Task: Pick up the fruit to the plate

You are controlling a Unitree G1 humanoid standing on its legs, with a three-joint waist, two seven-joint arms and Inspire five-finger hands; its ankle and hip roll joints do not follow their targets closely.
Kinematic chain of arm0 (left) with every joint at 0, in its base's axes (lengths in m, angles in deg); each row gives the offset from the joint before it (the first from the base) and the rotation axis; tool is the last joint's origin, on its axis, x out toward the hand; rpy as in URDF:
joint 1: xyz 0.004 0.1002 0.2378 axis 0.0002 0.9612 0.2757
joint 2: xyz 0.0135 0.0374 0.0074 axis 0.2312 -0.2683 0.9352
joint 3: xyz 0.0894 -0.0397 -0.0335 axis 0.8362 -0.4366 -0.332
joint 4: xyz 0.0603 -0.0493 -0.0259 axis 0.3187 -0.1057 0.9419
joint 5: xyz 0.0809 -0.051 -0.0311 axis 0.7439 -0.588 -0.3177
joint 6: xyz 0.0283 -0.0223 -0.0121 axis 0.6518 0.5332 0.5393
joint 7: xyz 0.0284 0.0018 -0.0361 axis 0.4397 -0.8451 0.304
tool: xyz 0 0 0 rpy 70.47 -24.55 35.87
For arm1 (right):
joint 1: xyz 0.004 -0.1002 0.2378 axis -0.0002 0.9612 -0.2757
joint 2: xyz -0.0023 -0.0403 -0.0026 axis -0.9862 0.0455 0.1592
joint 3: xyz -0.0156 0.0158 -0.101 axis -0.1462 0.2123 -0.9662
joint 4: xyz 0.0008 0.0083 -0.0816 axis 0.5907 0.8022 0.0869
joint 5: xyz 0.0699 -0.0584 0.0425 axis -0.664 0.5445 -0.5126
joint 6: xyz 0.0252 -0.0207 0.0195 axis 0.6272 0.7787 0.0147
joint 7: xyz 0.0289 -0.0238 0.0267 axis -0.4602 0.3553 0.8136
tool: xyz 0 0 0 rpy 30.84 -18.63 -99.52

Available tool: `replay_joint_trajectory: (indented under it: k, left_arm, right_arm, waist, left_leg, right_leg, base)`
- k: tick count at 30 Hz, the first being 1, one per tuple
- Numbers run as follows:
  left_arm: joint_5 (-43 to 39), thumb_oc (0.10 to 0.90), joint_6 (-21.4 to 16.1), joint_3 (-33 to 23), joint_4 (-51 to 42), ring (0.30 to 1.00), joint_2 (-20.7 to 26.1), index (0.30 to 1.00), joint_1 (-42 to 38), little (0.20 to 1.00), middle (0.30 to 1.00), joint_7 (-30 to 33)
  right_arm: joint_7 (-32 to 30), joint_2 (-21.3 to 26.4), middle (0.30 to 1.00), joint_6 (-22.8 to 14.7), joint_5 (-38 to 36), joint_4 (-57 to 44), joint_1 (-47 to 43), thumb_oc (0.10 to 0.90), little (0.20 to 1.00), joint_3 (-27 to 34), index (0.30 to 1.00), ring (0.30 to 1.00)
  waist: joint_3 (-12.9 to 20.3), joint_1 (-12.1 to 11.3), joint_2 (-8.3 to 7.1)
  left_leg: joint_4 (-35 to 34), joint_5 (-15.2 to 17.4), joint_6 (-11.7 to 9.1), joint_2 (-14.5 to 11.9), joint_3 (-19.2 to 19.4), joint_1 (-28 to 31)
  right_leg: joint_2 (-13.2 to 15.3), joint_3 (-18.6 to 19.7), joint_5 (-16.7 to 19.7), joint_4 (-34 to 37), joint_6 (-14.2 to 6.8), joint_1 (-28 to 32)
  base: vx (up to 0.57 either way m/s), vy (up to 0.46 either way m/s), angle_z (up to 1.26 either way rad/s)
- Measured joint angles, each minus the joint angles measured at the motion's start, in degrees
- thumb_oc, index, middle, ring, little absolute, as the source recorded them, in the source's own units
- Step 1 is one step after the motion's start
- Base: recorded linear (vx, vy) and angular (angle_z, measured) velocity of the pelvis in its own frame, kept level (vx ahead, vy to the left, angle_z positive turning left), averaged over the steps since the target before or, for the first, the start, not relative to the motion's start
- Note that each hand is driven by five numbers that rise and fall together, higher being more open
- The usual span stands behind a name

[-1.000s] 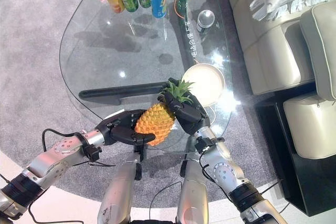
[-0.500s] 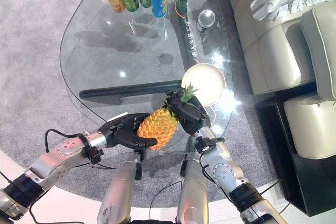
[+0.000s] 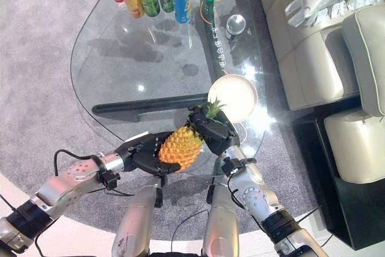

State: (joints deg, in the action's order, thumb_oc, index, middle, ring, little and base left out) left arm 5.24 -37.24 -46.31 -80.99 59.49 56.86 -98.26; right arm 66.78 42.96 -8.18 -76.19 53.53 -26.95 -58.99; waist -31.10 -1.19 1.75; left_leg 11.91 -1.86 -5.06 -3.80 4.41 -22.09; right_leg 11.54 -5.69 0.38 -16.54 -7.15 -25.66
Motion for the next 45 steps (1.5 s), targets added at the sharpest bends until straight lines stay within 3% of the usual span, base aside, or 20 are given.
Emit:
replay_joint_trajectory:
  k: [12,18,24,36,38,39,40,45]
  left_arm:
    - [0.32,0.800,0.63,-0.23,0.00,0.900,-0.39,0.900,0.14,0.900,0.900,0.13]
    - [0.43,0.800,1.12,-0.53,0.00,0.900,-0.50,0.900,0.59,0.900,0.900,0.21]
    - [0.56,0.800,1.12,-2.70,-0.03,0.900,-0.93,0.900,3.32,0.900,0.900,0.34]
    - [3.99,0.800,1.03,-3.12,-0.03,0.900,-1.81,0.900,6.42,0.900,0.900,1.21]
    - [4.00,0.800,0.83,-3.48,-0.03,0.900,-2.09,0.900,6.22,0.900,0.900,1.33]
    - [4.00,0.800,0.83,-3.48,-0.03,0.900,-2.09,0.900,6.22,0.900,0.900,1.33]
    - [4.01,0.800,0.82,-3.48,-0.04,0.900,-3.03,0.900,6.16,0.900,0.900,2.44]
    - [4.48,0.800,0.75,-2.13,-0.02,0.900,-4.08,0.900,6.21,0.900,0.900,4.02]
  right_arm:
    - [0.00,-0.24,0.300,-0.06,0.67,0.00,-0.28,0.100,0.200,0.11,0.300,0.300]
    - [-1.48,0.39,0.300,-1.55,6.69,-0.37,-0.39,0.100,0.200,0.36,0.300,0.300]
    - [-8.47,3.57,0.300,-1.59,17.87,-4.59,-0.38,0.100,0.200,3.63,0.300,0.300]
    - [-16.36,5.43,0.300,-1.60,28.89,-9.68,-0.38,0.100,0.200,8.84,0.300,0.300]
    - [-20.66,5.99,0.300,-1.30,36.03,-11.53,-0.41,0.100,0.200,8.85,0.300,0.300]
    - [-20.66,5.99,0.300,-1.30,36.03,-11.53,-0.41,0.100,0.200,8.85,0.300,0.300]
    - [-24.60,7.29,0.300,-1.05,41.94,-12.48,-0.66,0.100,0.200,8.87,0.300,0.300]
    - [-30.88,8.36,0.300,-0.05,46.48,-12.48,-2.86,0.100,0.200,9.22,0.300,0.300]
  waist:
    - [0.00,-0.07,0.01]
    - [0.00,0.00,0.01]
    - [0.00,0.37,0.01]
    - [-0.01,1.43,0.00]
    - [0.00,1.44,-0.01]
    - [0.00,1.44,-0.01]
    - [0.00,1.37,-0.02]
    - [0.00,1.71,-0.02]
  left_leg:
    - [-0.13,-0.02,0.00,0.04,0.03,0.02]
    - [-0.39,-0.03,0.00,0.04,0.09,0.68]
    - [-1.06,-0.20,0.02,0.04,0.18,1.12]
    - [-2.14,-0.30,0.15,0.03,0.40,1.96]
    - [-2.17,-0.28,0.16,0.03,0.48,2.38]
    - [-2.17,-0.28,0.16,0.03,0.48,2.38]
    - [-2.15,-0.28,0.16,0.03,0.52,2.37]
    - [-2.38,-0.30,0.19,0.02,0.97,1.84]
  right_leg:
    - [0.00,-0.03,0.43,0.77,-0.11,0.33]
    - [0.00,-0.03,0.44,0.79,-0.10,0.81]
    - [-0.06,-0.12,0.63,1.89,-0.18,1.41]
    - [-0.12,-0.20,0.88,2.76,-0.31,2.07]
    - [-0.11,-0.19,0.90,2.87,-0.32,2.48]
    - [-0.11,-0.19,0.90,2.87,-0.32,2.48]
    - [-0.11,-0.19,0.99,2.91,-0.31,2.50]
    - [-0.15,-0.02,1.52,4.10,-0.37,2.20]
  base:
    - [0.00,0.000,0.00]
    - [0.00,0.000,0.00]
    - [0.00,0.000,0.00]
    - [0.00,0.000,0.00]
    - [0.00,0.000,0.00]
    - [0.00,0.000,0.00]
    - [0.00,0.000,0.00]
    - [0.00,0.015,-0.05]
